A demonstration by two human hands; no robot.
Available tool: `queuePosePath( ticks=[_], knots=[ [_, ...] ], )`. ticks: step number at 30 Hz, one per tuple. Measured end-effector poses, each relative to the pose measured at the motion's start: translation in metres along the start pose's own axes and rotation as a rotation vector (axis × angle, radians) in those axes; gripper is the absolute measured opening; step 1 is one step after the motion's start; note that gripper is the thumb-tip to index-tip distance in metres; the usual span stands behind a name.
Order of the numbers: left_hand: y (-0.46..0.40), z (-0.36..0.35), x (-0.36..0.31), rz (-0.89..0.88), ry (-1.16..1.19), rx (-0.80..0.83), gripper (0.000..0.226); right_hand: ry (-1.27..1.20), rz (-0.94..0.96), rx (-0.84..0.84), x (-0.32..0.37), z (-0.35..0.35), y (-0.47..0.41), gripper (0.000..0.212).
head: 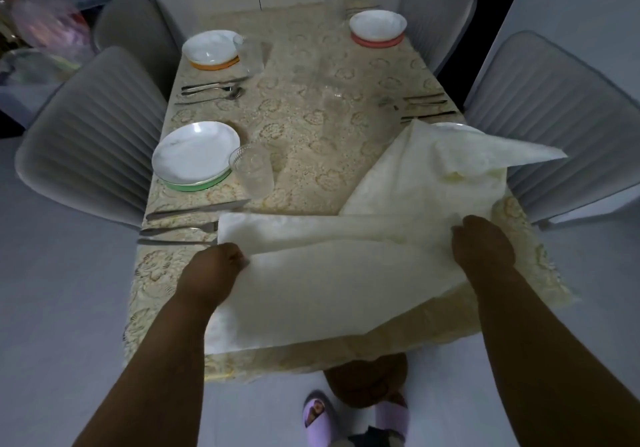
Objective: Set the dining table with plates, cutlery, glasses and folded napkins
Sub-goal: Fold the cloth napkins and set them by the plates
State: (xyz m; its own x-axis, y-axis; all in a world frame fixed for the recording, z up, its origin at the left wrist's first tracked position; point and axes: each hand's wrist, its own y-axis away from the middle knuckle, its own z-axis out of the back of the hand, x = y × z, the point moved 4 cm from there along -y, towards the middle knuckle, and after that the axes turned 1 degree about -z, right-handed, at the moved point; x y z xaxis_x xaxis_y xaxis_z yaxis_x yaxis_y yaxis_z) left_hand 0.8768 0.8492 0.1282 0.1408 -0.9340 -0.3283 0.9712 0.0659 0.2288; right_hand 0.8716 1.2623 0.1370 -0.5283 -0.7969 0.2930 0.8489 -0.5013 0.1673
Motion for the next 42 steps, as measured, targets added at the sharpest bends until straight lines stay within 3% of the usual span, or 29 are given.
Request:
queuePosePath(
  ticks=[5,7,11,15,17,19,20,22,24,25,26,29,33,36,40,42],
  knots=[
    [-0.007,-0.013,0.002,0.019,-0.228,-0.247,0.015,-0.101,0.127,-0.081,0.01,-0.01,0.004,0.03],
    [-0.008,-0.019,-0.001,0.027,-0.257,-0.3,0.013,-0.131,0.095,-0.145,0.009,-0.011,0.005,0.031],
    [-0.011,-0.029,-0.016,0.01,-0.201,-0.43,0.002,-0.178,-0.006,-0.226,0.001,-0.005,0.0,0.034],
    [-0.012,-0.028,-0.019,0.16,-0.131,-0.49,0.01,-0.192,-0.016,-0.175,-0.003,-0.004,-0.008,0.03],
    [-0.016,-0.027,-0.045,0.016,-0.056,-0.585,0.015,-0.221,0.049,-0.11,0.002,-0.004,-0.011,0.03],
    [-0.013,-0.034,-0.104,-0.339,0.182,-0.513,0.023,-0.276,0.132,-0.02,0.013,-0.002,-0.013,0.034],
    [-0.009,-0.041,-0.137,-0.489,0.302,-0.402,0.029,-0.333,0.175,0.044,0.021,0.0,-0.013,0.037],
    [0.0,-0.052,-0.192,-0.61,0.444,-0.122,0.049,-0.457,0.266,0.19,0.04,0.006,-0.008,0.04],
    [-0.002,-0.057,-0.225,-0.573,0.541,0.101,0.06,-0.517,0.336,0.286,0.054,0.014,-0.002,0.032],
    [-0.007,-0.057,-0.232,-0.547,0.591,0.155,0.047,-0.567,0.344,0.303,0.056,0.017,0.0,0.027],
    [-0.012,-0.055,-0.234,-0.503,0.642,0.18,0.029,-0.637,0.333,0.314,0.053,0.019,0.001,0.021],
    [-0.025,-0.051,-0.228,-0.366,0.79,0.185,0.039,-0.799,0.273,0.381,0.03,0.014,0.003,0.022],
    [-0.028,-0.041,-0.222,-0.33,0.878,0.136,0.046,-0.493,0.261,0.391,-0.005,-0.018,0.0,0.02],
    [-0.031,-0.036,-0.22,-0.313,0.892,0.106,0.037,-0.346,0.181,0.352,-0.027,-0.03,-0.006,0.014],
    [-0.032,-0.036,-0.214,-0.281,0.933,0.103,0.032,-0.853,-0.014,0.461,-0.038,-0.018,-0.007,0.006],
    [-0.03,-0.035,-0.213,-0.259,0.959,0.11,0.029,-1.057,-0.036,0.523,-0.037,-0.01,-0.007,0.015]
  ],
)
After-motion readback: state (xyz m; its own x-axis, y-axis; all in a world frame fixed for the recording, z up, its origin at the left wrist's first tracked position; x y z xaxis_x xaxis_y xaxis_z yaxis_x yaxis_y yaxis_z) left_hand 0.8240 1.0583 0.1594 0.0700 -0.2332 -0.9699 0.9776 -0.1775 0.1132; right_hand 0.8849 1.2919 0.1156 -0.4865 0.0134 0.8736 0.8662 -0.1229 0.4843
